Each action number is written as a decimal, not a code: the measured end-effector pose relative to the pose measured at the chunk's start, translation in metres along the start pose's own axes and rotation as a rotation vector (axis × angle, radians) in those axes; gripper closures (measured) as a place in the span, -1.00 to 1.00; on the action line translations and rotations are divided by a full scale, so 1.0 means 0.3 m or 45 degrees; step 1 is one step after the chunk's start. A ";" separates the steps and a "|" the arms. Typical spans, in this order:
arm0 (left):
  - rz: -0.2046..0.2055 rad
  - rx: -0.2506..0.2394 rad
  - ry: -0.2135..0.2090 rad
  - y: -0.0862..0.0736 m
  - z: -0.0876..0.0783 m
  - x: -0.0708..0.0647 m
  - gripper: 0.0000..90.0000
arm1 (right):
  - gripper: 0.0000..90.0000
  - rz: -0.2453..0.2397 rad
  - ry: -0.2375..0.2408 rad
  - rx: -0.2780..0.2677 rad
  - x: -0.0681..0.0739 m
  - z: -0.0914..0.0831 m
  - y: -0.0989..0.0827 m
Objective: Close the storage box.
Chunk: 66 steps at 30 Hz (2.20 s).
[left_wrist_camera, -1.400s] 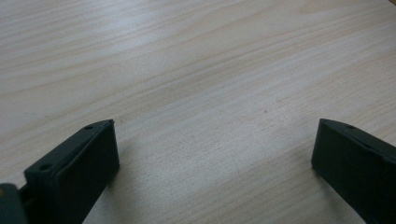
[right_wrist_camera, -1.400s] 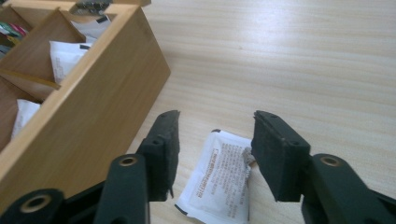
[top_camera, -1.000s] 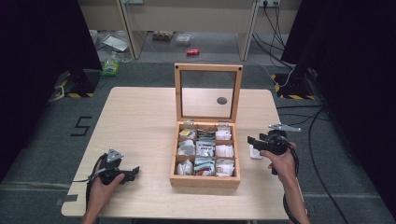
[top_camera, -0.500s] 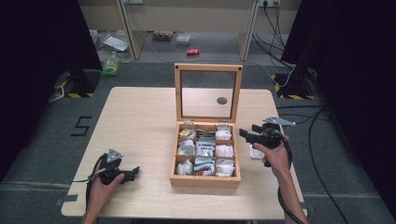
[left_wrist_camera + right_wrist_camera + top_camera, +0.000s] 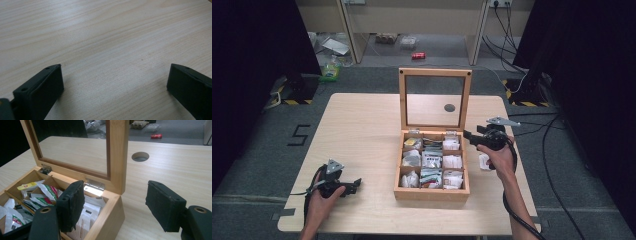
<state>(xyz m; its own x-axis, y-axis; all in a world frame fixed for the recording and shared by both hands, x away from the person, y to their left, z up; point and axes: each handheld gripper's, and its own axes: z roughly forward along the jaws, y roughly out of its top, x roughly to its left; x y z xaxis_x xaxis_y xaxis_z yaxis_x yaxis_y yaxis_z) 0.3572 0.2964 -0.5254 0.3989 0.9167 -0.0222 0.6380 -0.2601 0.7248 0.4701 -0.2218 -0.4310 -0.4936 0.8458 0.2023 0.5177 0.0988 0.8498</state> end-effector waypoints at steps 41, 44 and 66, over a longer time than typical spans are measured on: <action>0.001 0.000 0.001 0.000 0.000 0.000 -1.00 | -0.17 -0.061 0.019 0.056 0.009 0.188 0.101; 0.001 0.001 0.001 0.000 0.000 0.000 -1.00 | -0.14 -0.062 0.047 0.052 0.007 0.194 0.103; 0.000 0.000 0.001 0.000 0.000 0.000 -1.00 | 0.15 -0.109 0.059 0.022 -0.002 0.179 0.100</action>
<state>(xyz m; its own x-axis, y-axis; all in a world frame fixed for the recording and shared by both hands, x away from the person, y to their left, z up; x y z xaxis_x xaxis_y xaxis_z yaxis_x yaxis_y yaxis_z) 0.3571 0.2963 -0.5254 0.3986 0.9169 -0.0213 0.6378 -0.2604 0.7249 0.5235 -0.1911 -0.4318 -0.5683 0.8087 0.1518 0.4838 0.1792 0.8566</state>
